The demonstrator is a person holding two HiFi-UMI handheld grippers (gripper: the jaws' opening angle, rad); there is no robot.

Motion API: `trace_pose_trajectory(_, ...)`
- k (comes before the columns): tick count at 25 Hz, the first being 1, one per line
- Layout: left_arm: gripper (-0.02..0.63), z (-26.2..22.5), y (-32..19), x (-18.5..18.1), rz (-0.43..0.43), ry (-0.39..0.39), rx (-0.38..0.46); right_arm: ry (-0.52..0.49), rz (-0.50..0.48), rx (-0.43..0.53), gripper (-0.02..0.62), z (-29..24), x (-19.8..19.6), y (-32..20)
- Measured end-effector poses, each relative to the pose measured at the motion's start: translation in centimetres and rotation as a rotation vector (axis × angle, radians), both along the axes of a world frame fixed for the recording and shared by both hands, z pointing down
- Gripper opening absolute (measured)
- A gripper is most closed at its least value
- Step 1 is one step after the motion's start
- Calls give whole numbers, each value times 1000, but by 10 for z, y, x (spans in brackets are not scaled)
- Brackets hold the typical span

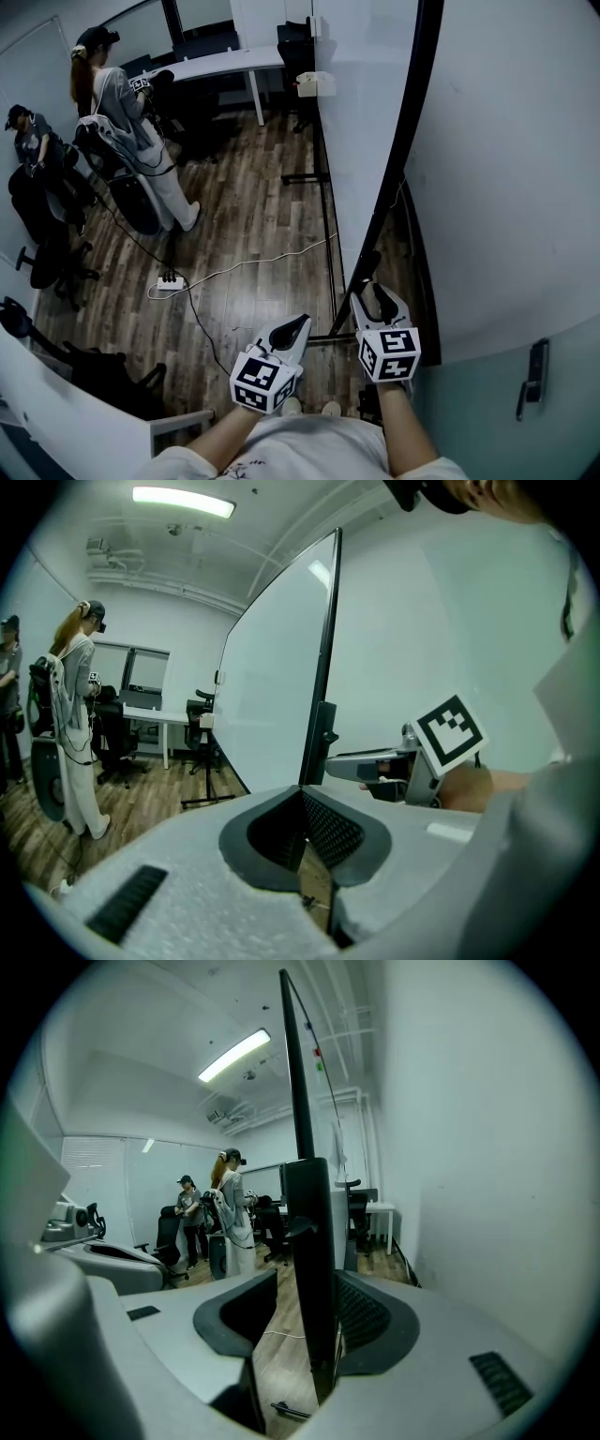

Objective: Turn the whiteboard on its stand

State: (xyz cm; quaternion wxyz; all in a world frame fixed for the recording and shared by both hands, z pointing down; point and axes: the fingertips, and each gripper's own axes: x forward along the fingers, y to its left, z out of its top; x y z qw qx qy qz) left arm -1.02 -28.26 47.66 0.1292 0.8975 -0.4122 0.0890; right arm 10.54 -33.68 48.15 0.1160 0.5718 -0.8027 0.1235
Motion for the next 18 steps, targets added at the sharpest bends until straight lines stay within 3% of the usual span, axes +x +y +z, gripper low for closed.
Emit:
trace_pose_trajectory(5,11,7,-3,-6,-8,-4,-13,14,9,-8,184,8,-3,-21)
trace_pose_trajectory(18,11,8,-7,-7,-5,-2,-25,38,15,-29,187,16,-11,-44)
